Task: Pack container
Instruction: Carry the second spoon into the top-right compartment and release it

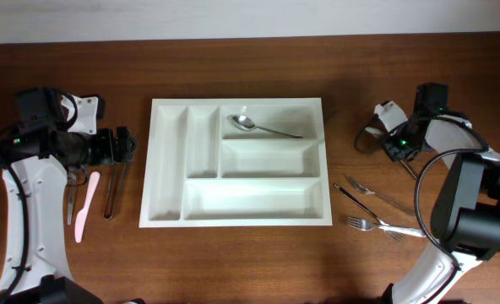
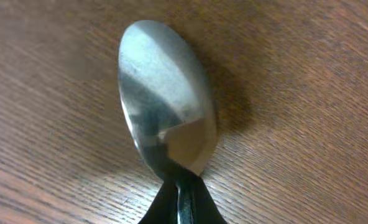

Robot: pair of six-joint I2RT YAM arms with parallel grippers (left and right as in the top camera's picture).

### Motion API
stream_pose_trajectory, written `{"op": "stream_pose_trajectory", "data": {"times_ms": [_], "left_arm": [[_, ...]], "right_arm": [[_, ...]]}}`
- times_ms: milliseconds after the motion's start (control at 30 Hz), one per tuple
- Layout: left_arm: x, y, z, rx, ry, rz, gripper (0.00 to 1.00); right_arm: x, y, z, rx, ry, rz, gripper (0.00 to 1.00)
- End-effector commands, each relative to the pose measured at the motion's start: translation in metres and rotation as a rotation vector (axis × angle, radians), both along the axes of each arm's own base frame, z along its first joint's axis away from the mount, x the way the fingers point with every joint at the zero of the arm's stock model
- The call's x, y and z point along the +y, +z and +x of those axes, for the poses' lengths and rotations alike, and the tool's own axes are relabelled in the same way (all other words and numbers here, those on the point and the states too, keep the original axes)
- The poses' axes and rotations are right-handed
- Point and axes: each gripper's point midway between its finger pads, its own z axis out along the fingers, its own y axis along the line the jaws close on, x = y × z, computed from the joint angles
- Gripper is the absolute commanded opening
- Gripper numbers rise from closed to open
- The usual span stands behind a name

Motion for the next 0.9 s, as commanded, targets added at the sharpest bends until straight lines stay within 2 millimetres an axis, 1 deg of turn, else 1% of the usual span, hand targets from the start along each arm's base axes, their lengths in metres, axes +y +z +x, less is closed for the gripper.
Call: {"op": "stream_pose_trajectory", "data": {"times_ms": [0, 67, 100, 200, 267, 333, 367, 433, 500, 567, 600, 633, 667, 700, 733, 800, 867], "left_arm": [[0.000, 0.008, 0.003, -0.026, -0.016, -0.002, 0.99], [0.000, 0.008, 0.003, -0.026, -0.016, -0.002, 0.99], [0.000, 0.008, 0.003, -0.026, -0.016, -0.002, 0.99], [0.000, 0.008, 0.003, -0.026, -0.016, -0.002, 0.99], [0.000, 0.008, 0.003, -0.026, -0.016, -0.002, 0.99], [0.000, 0.008, 0.003, -0.026, -0.016, -0.002, 0.99], [0.000, 0.008, 0.003, -0.026, -0.016, -0.002, 0.99], [0.000, 0.008, 0.003, -0.026, -0.016, -0.002, 0.99], [0.000, 0.008, 0.003, -0.026, -0.016, -0.002, 0.99], [0.000, 0.008, 0.003, -0.026, -0.016, -0.002, 0.99], [0.000, 0.008, 0.003, -0.026, -0.016, -0.002, 0.99], [0.000, 0.008, 0.003, -0.026, -0.016, -0.002, 0.99], [0.000, 0.008, 0.003, -0.026, -0.016, -0.002, 0.99], [0.000, 0.008, 0.003, -0.026, -0.016, -0.002, 0.99], [0.000, 0.008, 0.003, -0.026, -0.016, -0.002, 0.99], [0.000, 0.008, 0.003, -0.026, -0.016, -0.002, 0.99], [0.000, 0.008, 0.003, -0.026, -0.016, -0.002, 0.99]], "right_arm": [[-0.002, -0.001, 0.005, 0.008, -0.138, 0.029, 0.04], [-0.004, 0.019, 0.016, -0.038, -0.173, 0.035, 0.04], [-0.004, 0.033, 0.022, -0.066, -0.178, 0.038, 0.04], [-0.002, 0.080, 0.037, -0.141, -0.172, 0.029, 0.04], [0.010, 0.118, 0.045, -0.188, -0.143, 0.025, 0.04], [0.025, 0.145, 0.048, -0.215, -0.107, 0.024, 0.04], [0.038, 0.160, 0.050, -0.228, -0.080, 0.026, 0.04], [0.070, 0.182, 0.051, -0.243, -0.008, 0.031, 0.04], [0.106, 0.194, 0.052, -0.254, 0.081, 0.035, 0.04], [0.150, 0.195, 0.049, -0.265, 0.257, 0.011, 0.04], [0.172, 0.191, 0.046, -0.264, 0.359, -0.008, 0.04], [0.189, 0.187, 0.043, -0.260, 0.438, -0.021, 0.04], [0.209, 0.180, 0.040, -0.254, 0.530, -0.035, 0.04], [0.232, 0.168, 0.035, -0.237, 0.638, -0.051, 0.04], [0.245, 0.159, 0.032, -0.224, 0.691, -0.057, 0.04], [0.264, 0.138, 0.028, -0.185, 0.770, -0.065, 0.04], [0.277, 0.114, 0.025, -0.143, 0.824, -0.069, 0.04]]}}
